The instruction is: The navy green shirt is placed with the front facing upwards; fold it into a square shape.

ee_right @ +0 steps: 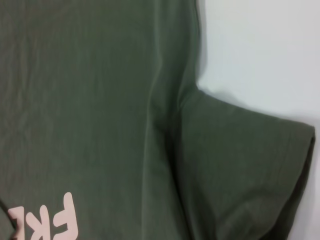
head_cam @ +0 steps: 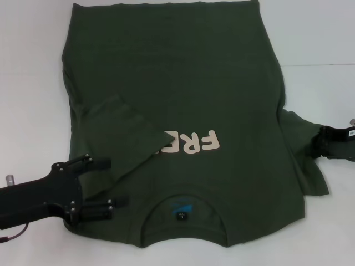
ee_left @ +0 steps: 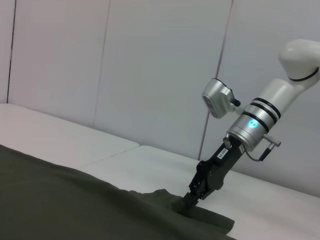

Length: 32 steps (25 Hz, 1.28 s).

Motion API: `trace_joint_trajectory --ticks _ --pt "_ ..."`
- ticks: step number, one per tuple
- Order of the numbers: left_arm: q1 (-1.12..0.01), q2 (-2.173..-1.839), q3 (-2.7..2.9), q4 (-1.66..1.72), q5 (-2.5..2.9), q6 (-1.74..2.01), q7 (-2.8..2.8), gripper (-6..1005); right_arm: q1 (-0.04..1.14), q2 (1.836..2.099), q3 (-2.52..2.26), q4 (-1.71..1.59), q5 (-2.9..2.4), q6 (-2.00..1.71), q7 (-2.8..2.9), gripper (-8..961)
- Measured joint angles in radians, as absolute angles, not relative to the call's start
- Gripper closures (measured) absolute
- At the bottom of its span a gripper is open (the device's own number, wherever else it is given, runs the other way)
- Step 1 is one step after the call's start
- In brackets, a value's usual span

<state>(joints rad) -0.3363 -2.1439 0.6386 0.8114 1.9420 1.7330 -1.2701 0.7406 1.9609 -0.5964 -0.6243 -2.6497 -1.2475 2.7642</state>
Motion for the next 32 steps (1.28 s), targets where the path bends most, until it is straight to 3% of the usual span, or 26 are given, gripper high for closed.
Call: trace_joint_trajectory --ticks 11,27,32 --pt "-0.336 -2.143 0.635 0.811 1.942 1.731 -1.27 63 0.745 1.952 -0.633 -0.632 -2.651 -1.25 2.764 890" --pt "-0.338 -2.14 0.633 0.801 1.935 1.711 -1.271 63 0.721 1.94 -0.623 -0.7 -2.611 -1.275 2.749 937" --pt "-0.339 -2.14 0.633 0.799 1.936 1.706 -1.274 62 0.696 1.919 -0.614 -0.726 -2.563 -1.29 2.748 913"
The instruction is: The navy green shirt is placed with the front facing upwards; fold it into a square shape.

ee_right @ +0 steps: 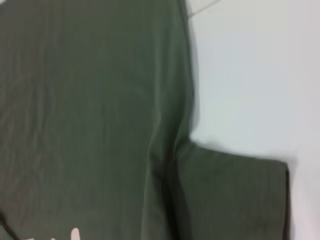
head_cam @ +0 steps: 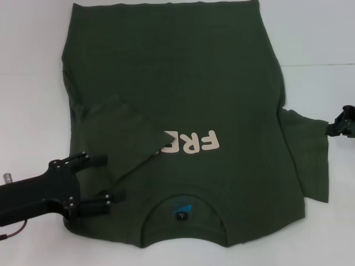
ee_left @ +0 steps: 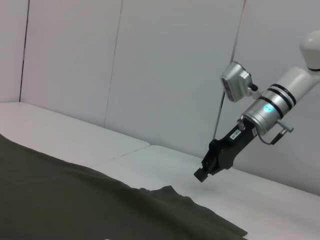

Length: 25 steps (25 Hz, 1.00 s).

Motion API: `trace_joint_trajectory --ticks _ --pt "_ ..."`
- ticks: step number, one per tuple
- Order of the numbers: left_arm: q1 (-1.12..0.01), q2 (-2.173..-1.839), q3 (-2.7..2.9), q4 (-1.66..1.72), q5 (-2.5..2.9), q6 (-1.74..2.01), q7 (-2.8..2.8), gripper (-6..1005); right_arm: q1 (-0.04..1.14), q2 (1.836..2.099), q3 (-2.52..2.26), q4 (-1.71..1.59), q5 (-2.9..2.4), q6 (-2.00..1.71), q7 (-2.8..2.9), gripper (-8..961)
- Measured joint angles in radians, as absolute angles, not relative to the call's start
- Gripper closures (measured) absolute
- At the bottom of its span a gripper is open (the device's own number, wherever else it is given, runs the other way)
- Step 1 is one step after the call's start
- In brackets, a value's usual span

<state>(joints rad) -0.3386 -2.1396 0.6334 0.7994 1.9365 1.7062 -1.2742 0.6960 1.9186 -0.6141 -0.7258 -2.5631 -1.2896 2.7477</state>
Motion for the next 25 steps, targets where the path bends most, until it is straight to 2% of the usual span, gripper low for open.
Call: trace_joint_trajectory --ticks 8,14,20,23,25 --pt "-0.346 -2.14 0.634 0.799 1.938 1.699 -1.278 63 0.723 1.896 -0.641 -0.74 -2.582 -1.386 2.734 875" --pt "-0.349 -2.138 0.633 0.799 1.937 1.696 -1.285 63 0.748 1.894 -0.644 -0.775 -2.665 -1.444 2.75 847" --pt "-0.348 -2.138 0.634 0.799 1.934 1.695 -1.286 62 0.751 1.896 -0.646 -0.77 -2.693 -1.449 2.751 614" --pt "-0.345 -2.138 0.633 0.799 1.933 1.695 -1.286 62 0.747 1.897 -0.646 -0.767 -2.693 -1.449 2.753 355" --pt "-0.344 -2.138 0.633 0.799 1.933 1.695 -1.286 62 0.744 1.898 -0.646 -0.762 -2.694 -1.446 2.754 279"
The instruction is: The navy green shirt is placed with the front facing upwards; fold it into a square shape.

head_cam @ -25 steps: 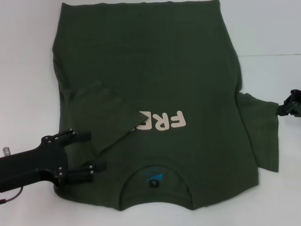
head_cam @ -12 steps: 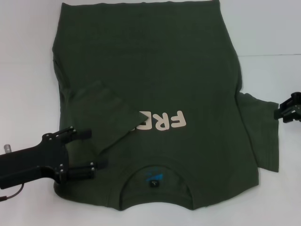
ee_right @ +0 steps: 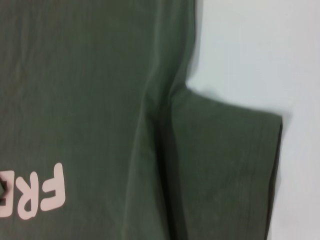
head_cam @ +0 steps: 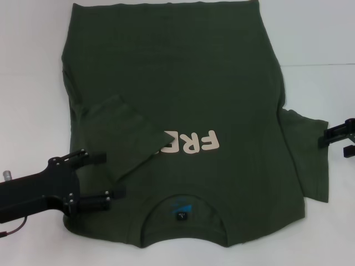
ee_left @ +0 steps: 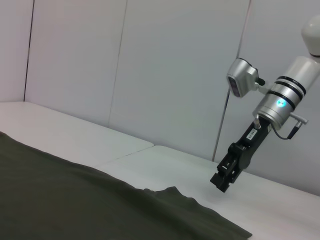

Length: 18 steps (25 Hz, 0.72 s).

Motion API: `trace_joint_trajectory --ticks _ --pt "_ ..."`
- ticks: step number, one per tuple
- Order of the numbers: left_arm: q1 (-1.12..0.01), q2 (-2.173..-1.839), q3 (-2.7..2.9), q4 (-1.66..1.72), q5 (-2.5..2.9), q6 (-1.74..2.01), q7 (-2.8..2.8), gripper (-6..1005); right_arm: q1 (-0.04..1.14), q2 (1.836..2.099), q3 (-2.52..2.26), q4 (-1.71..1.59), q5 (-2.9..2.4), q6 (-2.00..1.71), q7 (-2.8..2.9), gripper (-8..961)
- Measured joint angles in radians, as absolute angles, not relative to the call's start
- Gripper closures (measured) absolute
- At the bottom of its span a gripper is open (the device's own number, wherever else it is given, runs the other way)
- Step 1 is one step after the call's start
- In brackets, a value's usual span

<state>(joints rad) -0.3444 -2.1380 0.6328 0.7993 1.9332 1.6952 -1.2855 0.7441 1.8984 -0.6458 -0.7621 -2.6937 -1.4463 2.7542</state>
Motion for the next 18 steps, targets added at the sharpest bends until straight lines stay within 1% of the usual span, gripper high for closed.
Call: trace_joint_trajectory --ticks 3,18 --pt "-0.344 -2.138 0.632 0.799 1.933 1.695 -1.285 63 0.743 1.9 -0.646 -0.74 -2.697 -1.44 2.754 166" --pt "-0.349 -2.138 0.632 0.799 1.933 1.695 -1.284 63 0.744 1.91 -0.646 -0.673 -2.717 -1.382 2.77 179"
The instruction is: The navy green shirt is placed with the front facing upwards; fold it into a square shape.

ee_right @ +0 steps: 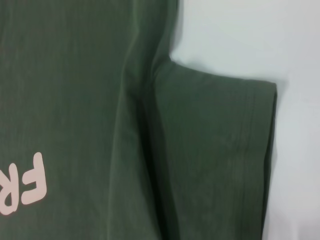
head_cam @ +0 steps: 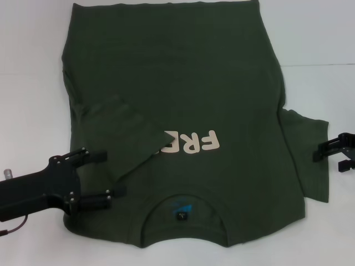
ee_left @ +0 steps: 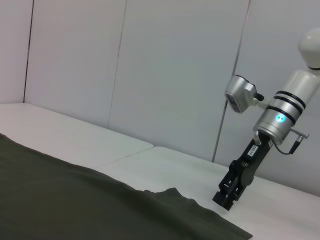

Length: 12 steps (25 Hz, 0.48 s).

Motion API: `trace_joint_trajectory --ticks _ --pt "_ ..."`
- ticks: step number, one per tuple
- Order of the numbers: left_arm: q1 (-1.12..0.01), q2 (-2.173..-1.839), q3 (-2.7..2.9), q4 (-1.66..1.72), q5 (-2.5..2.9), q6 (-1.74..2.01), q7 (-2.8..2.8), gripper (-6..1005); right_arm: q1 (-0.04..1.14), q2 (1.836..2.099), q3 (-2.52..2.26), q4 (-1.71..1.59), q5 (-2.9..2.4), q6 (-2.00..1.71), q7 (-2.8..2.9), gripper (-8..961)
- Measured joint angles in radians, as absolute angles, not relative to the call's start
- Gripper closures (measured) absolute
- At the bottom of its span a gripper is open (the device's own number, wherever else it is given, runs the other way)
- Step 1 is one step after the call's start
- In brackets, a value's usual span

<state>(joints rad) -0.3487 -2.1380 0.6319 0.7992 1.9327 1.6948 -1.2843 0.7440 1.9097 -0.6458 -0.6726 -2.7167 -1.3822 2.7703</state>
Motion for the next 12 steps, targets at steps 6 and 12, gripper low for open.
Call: trace_joint_trajectory --ticks 6,12 --pt "-0.348 -2.138 0.632 0.799 1.933 1.695 -1.283 62 0.747 1.914 -0.646 -0.663 -2.717 -1.37 2.77 180" --pt "-0.348 -2.139 0.632 0.799 1.933 1.695 -1.281 62 0.748 1.916 -0.646 -0.66 -2.717 -1.363 2.769 179"
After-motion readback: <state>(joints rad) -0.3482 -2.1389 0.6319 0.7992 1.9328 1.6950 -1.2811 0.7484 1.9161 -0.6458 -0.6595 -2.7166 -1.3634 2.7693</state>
